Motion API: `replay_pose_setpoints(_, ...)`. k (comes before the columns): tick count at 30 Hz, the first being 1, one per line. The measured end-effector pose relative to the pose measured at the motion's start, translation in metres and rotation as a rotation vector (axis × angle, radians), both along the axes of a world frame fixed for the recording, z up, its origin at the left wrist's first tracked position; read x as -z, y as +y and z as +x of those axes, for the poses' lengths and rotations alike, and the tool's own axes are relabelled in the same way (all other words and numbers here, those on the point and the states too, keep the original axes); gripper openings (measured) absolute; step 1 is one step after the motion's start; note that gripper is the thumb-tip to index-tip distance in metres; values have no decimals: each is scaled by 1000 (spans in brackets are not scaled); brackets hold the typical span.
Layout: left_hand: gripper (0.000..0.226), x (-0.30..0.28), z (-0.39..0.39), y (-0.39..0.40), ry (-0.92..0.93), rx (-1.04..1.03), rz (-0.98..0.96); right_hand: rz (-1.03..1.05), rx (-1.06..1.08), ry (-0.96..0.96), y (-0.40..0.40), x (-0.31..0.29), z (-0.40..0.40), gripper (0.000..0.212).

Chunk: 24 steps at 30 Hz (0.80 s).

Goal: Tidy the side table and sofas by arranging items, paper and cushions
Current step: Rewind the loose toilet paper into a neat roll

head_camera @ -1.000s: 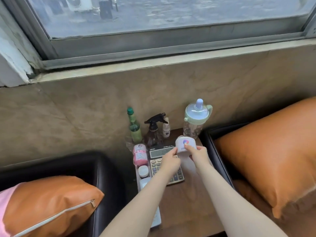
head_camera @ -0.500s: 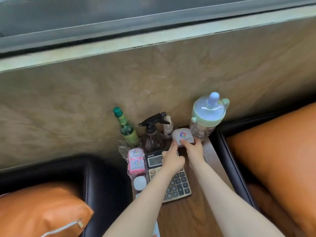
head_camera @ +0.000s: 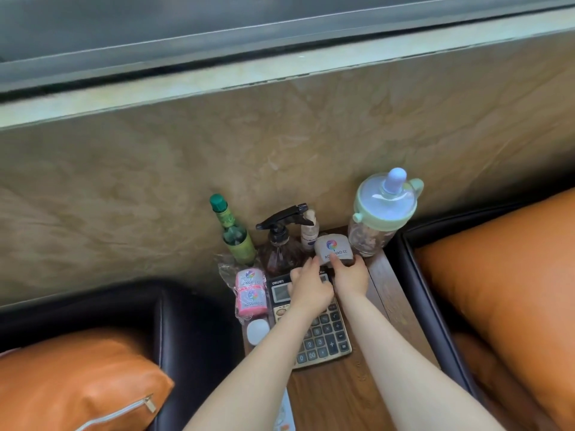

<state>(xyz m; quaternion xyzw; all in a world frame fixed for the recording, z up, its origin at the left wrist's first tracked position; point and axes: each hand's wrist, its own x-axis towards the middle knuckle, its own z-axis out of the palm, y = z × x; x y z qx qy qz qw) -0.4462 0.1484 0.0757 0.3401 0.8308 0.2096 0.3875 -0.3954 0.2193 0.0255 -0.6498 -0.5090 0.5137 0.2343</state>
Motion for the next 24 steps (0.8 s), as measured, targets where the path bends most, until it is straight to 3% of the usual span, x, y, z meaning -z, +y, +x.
replay_pose_setpoints(6,46,-7,-14,-31,-124,-295,138,109,61,-88,-25,-38,3,38)
replay_pose_setpoints(13,23,-54,-14,-61,-326,-458,316,164,-209,53,-64,-88,3,25)
replay_pose_setpoints(18,25,-87,-15,-102,-388,-518,378,63,-374,199,-105,-124,-10,30)
replay_pose_setpoints(24,26,-126,-25,-174,-355,-615,444,52,-467,217,-169,-159,-21,34)
